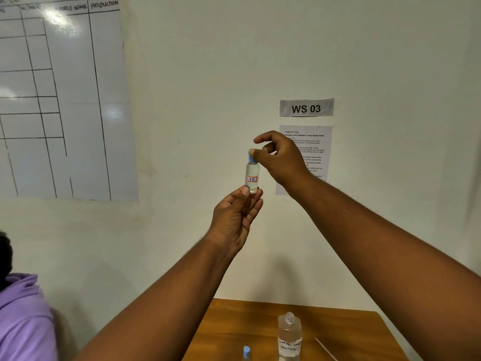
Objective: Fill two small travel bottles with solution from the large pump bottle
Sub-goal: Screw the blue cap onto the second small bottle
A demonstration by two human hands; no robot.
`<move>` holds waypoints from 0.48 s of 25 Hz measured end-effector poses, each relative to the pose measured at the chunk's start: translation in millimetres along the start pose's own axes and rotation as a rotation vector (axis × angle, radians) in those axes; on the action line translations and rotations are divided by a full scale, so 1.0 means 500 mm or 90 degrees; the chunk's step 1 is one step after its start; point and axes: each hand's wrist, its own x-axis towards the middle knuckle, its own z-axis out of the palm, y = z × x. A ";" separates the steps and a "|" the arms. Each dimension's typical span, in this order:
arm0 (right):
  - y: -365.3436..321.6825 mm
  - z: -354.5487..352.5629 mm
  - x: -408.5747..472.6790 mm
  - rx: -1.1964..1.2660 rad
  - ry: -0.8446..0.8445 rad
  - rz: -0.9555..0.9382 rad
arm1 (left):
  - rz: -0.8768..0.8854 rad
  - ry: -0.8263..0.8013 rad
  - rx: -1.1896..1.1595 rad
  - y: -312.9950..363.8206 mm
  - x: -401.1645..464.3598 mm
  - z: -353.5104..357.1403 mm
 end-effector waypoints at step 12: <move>-0.011 -0.013 -0.014 0.016 -0.070 0.031 | -0.003 -0.015 0.000 -0.007 -0.006 0.006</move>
